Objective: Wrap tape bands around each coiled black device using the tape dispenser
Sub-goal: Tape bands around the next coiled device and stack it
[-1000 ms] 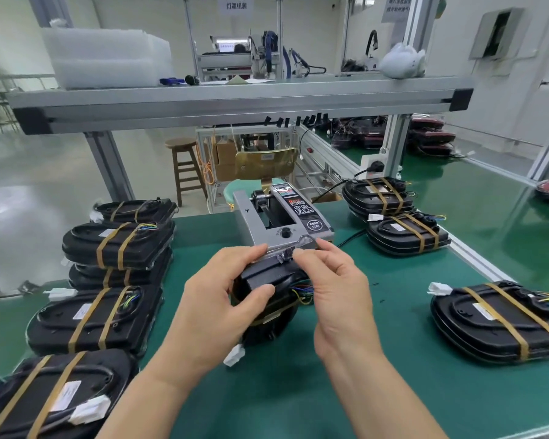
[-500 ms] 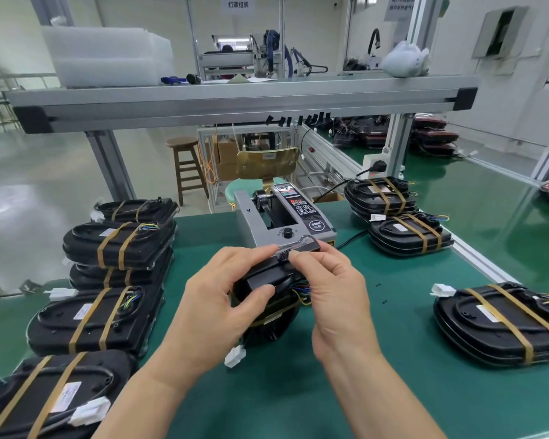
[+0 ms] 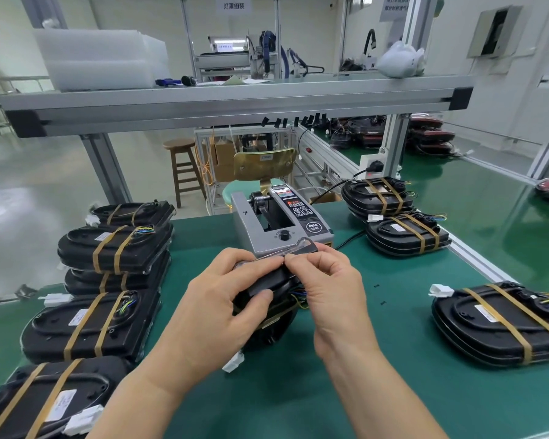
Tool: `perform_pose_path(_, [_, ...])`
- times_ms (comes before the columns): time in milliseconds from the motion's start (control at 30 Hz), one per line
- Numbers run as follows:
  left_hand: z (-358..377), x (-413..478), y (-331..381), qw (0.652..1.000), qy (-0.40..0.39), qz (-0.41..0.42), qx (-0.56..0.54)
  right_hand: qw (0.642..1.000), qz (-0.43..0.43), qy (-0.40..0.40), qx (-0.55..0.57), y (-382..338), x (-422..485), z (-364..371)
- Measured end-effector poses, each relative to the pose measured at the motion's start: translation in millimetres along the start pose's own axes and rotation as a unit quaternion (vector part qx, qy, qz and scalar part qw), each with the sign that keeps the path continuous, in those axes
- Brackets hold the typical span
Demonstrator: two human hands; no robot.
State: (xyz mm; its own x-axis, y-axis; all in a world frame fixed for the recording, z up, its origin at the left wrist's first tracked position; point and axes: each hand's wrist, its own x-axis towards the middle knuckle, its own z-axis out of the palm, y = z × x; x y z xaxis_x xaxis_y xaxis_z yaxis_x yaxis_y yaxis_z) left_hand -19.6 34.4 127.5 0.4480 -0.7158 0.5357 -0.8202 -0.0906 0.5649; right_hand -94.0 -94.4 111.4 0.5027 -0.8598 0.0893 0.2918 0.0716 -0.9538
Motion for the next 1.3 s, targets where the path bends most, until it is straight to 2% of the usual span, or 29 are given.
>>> perform_pose_path(167, [1.0,-0.1,-0.7,1.000,0.003,0.005,-0.002,0.999,0.008,0.032,-0.013,4.2,3.2,-4.2])
perform_pose_path(300, [0.7,-0.8,-2.1,1.000,0.007,0.011,0.003,1.000,0.004,0.026,-0.007,4.1,1.1,-3.6])
perform_pose_path(467, [1.3,-3.2,-4.7,0.999,0.009,-0.020,-0.033,0.993,-0.035,0.026,-0.113,6.0,-1.2,1.8])
perform_pose_path(633, [2.7,-2.4,-5.6,0.996,0.018,-0.042,-0.071,0.998,-0.031,0.038,-0.032,10.1,9.4,1.0])
perform_pose_path(733, [2.0,-3.8,-9.2,0.993,0.030,-0.054,-0.102,1.000,-0.015,0.009,0.021,14.9,16.0,-6.9])
perform_pose_path(867, [5.3,-9.2,-16.9,0.974,0.052,-0.079,-0.204,0.985,0.020,-0.141,0.100,27.8,22.7,-37.0])
perform_pose_path(967, [10.5,-11.6,-24.3,0.948,0.091,-0.085,-0.292,0.964,0.002,-0.267,0.019,36.0,26.1,-58.8])
perform_pose_path(1033, [14.5,-13.0,-28.9,0.919,0.111,-0.102,-0.365,0.947,-0.011,-0.314,-0.067,36.0,27.1,-64.1])
perform_pose_path(1167, [21.3,-18.4,-37.5,0.845,0.110,-0.144,-0.502,0.944,-0.072,-0.274,-0.167,30.2,31.4,-66.9])
perform_pose_path(1300, [15.9,-26.4,-48.7,0.848,0.099,-0.175,-0.490,0.925,-0.129,-0.267,-0.237,18.7,32.4,-69.9])
